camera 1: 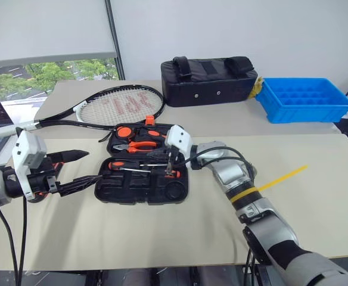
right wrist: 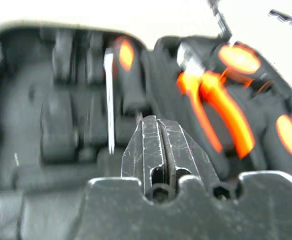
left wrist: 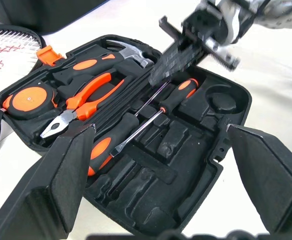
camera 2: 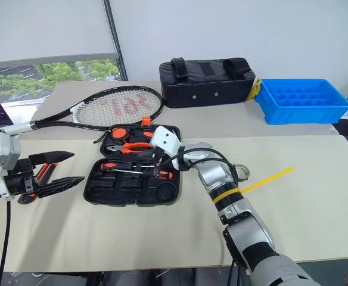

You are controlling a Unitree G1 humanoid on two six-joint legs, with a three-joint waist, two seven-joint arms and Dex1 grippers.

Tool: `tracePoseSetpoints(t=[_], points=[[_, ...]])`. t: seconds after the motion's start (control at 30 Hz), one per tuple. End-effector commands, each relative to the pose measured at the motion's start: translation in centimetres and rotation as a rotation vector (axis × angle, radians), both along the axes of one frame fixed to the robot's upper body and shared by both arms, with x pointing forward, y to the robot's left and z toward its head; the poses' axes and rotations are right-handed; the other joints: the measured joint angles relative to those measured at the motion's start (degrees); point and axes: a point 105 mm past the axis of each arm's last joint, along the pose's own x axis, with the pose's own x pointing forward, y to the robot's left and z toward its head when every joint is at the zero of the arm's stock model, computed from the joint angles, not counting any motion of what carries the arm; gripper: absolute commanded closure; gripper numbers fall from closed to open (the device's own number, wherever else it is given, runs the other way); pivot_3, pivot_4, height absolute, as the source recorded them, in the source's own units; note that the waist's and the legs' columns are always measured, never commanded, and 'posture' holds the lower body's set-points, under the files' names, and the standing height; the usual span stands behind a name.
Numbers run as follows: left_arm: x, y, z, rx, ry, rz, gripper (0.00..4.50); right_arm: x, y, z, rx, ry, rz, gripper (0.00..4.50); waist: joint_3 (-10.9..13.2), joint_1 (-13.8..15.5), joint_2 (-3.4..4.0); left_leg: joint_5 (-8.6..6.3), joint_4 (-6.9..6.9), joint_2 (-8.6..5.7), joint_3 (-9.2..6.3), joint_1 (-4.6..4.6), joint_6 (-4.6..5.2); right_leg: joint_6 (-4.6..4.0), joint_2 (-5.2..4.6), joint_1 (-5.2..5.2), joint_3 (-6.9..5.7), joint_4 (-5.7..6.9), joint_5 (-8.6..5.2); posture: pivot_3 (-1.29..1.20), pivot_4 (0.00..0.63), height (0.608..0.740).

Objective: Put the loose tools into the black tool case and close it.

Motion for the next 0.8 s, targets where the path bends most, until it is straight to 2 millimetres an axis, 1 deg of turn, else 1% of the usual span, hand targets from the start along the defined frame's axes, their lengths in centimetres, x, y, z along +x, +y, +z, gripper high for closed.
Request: tracePoseSetpoints(t=[0.03,0.13,0.2,0.23,0.27,0.3,0.33,0.4,0.47,0.53,0.6,0.67,0.7,0.73,0.8], points=[[0.1,-0.1,0.6,0.022,-0.037,-0.005,0.0,-0.6,0.1,-1.2,-0.019,0.026,0.008,4.47,0.0,0.1,0.0,0.0,-0.01,0.0,-0.01,0.0,0.0,0.0,-0.01,0.01,0.0,-0.01,0.0,0.0,0.15,0.712],[0.1,-0.1,0.5,0.026,-0.036,-0.004,0.0,-0.6,-0.7,-4.9,-0.171,0.074,-0.018,4.47,0.0,0.2,0.0,0.0,-0.01,-0.02,-0.01,-0.01,0.01,0.0,-0.03,0.01,-0.02,-0.02,0.0,0.0,0.15,0.712],[0.1,-0.1,0.5,0.027,-0.037,-0.003,0.0,0.0,-1.3,-6.5,-0.232,0.093,-0.077,4.47,0.0,0.2,0.01,-0.01,-0.01,-0.03,-0.01,-0.01,0.01,0.0,-0.04,0.0,-0.03,-0.02,0.0,0.0,0.15,0.712],[0.1,-0.1,0.6,0.026,-0.038,-0.003,0.0,-0.1,-1.7,-7.4,-0.285,0.094,-0.074,4.47,0.0,0.2,0.0,0.0,-0.01,-0.03,0.0,0.01,0.01,0.0,-0.03,0.0,-0.02,0.01,0.0,0.0,0.15,0.712],[0.1,-0.1,0.6,0.025,-0.039,-0.003,0.0,-0.3,-2.0,-8.2,-0.33,0.107,-0.065,4.47,0.0,0.2,0.0,0.0,-0.01,-0.03,-0.01,0.13,0.0,-0.01,-0.03,0.1,-0.01,0.02,-0.01,0.0,0.15,0.712],[0.1,-0.1,0.6,0.025,-0.039,-0.002,0.0,-0.6,-2.1,-8.4,-0.344,0.114,-0.05,4.47,0.0,0.2,0.0,-0.01,-0.01,-0.02,0.0,0.19,0.0,-0.01,-0.03,0.14,-0.01,0.02,-0.01,0.0,0.15,0.712],[0.1,-0.1,0.6,0.023,-0.039,-0.001,0.0,-0.8,-2.0,-8.2,-0.33,0.115,-0.04,4.47,0.0,0.2,0.0,-0.01,-0.02,-0.02,0.0,0.24,0.0,-0.01,-0.04,0.17,-0.01,0.03,-0.01,0.0,0.15,0.712],[0.1,0.0,0.6,0.017,-0.04,0.006,0.0,-0.9,-1.3,-7.1,-0.261,0.11,-0.043,4.47,0.0,0.4,0.0,-0.02,-0.02,-0.02,-0.01,0.32,0.01,-0.02,-0.04,0.22,-0.01,0.05,0.0,0.0,0.15,0.712],[0.2,0.3,0.6,-0.001,-0.047,0.03,0.0,-0.3,-0.6,-4.3,-0.12,0.095,-0.067,4.47,0.0,0.5,-0.02,-0.02,-0.02,-0.02,-0.04,0.33,0.01,-0.04,-0.05,0.23,-0.01,0.07,0.01,0.0,0.15,0.712],[0.4,0.9,0.5,-0.022,-0.054,0.079,0.0,-0.3,-0.3,-2.0,-0.018,0.071,-0.041,4.47,0.0,0.4,-0.01,0.0,-0.02,-0.01,-0.06,0.26,-0.02,-0.11,-0.05,0.17,0.01,0.08,0.05,0.0,0.15,0.712],[1.1,2.6,0.1,-0.034,-0.081,0.189,0.0,-0.8,-0.2,1.4,0.126,0.038,0.019,4.47,0.0,0.3,0.0,0.07,-0.02,0.01,-0.06,0.13,-0.12,-0.14,-0.03,0.04,0.01,0.1,0.07,0.0,0.15,0.712],[1.9,4.7,-0.2,-0.063,-0.119,0.334,0.0,-1.6,-0.8,3.6,0.216,0.031,0.066,3.9,0.0,0.3,0.03,0.07,-0.05,0.01,-0.08,0.09,-0.11,-0.14,-0.02,0.01,-0.01,0.09,0.07,0.0,0.15,0.712],[2.2,5.8,-0.5,-0.065,-0.132,0.401,0.0,-1.9,-1.1,4.3,0.246,0.02,0.087,3.9,0.0,0.1,-0.06,0.07,-0.08,0.01,-0.08,0.08,-0.11,-0.14,-0.02,-0.01,-0.01,0.07,0.07,0.0,0.15,0.712],[2.7,7.5,-0.8,-0.072,-0.144,0.507,0.0,-2.2,-1.6,4.9,0.254,0.009,0.099,3.2,0.0,0.1,-0.03,0.06,-0.16,0.03,-0.08,0.1,-0.1,-0.14,0.01,0.0,-0.03,0.03,0.07,0.0,0.15,0.712],[3.2,10.6,-1.3,-0.089,-0.156,0.69,0.0,-2.9,-2.7,6.1,0.286,-0.016,0.132,2.61,0.0,0.2,-0.05,0.04,-0.27,0.01,-0.07,0.1,-0.07,-0.14,-0.04,-0.01,-0.04,-0.04,0.07,0.0,0.15,0.712]])
